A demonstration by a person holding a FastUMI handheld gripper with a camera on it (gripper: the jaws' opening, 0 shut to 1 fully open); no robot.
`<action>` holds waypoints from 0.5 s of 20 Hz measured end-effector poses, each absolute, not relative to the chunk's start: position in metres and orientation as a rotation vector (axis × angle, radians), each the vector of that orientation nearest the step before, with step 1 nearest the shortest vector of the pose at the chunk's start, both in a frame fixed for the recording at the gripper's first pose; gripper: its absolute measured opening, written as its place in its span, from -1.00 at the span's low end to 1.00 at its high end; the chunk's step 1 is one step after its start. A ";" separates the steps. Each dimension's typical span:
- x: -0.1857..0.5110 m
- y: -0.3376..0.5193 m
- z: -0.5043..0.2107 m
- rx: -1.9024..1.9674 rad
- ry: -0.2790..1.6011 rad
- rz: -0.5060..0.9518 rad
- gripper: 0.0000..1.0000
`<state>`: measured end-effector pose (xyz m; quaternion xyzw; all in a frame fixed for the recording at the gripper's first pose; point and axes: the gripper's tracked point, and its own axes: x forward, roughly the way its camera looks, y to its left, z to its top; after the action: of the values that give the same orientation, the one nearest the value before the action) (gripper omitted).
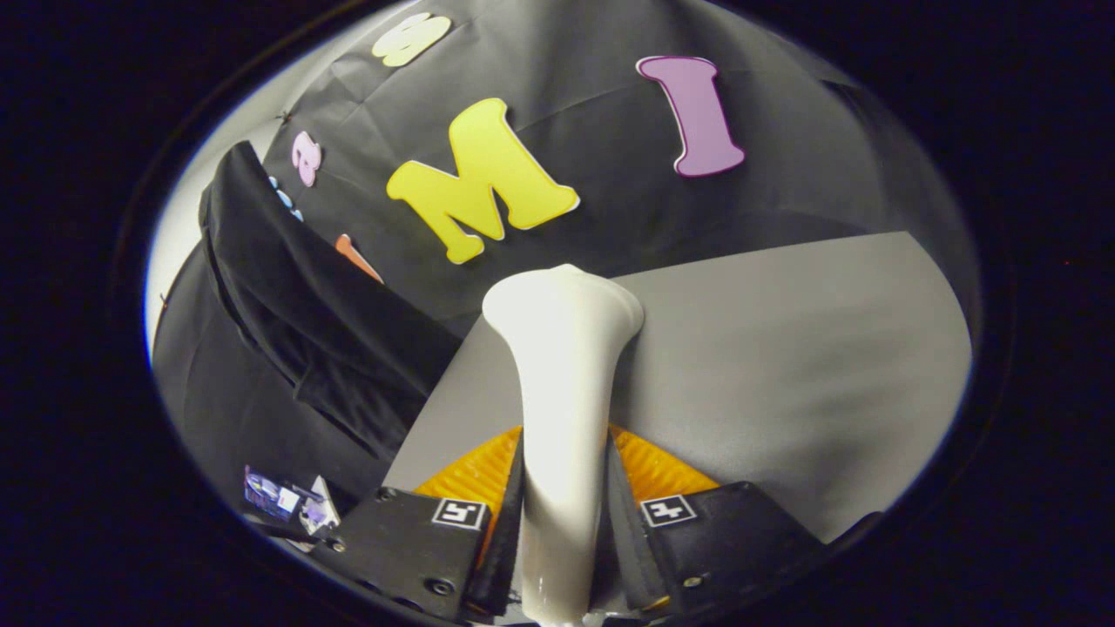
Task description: Iron the clothes twice with a garment steamer, once on the left side and once on the right side.
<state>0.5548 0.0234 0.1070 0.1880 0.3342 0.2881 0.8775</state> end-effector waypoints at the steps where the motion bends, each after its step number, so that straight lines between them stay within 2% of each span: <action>1: 0.555 0.024 0.108 0.405 0.702 0.604 0.01; 3: 0.555 0.025 0.108 0.397 0.696 0.605 -0.11; 10: 0.542 0.022 0.125 0.343 0.611 0.557 -0.14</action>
<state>0.5424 0.0221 0.1249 0.1656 0.2956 0.2691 0.9016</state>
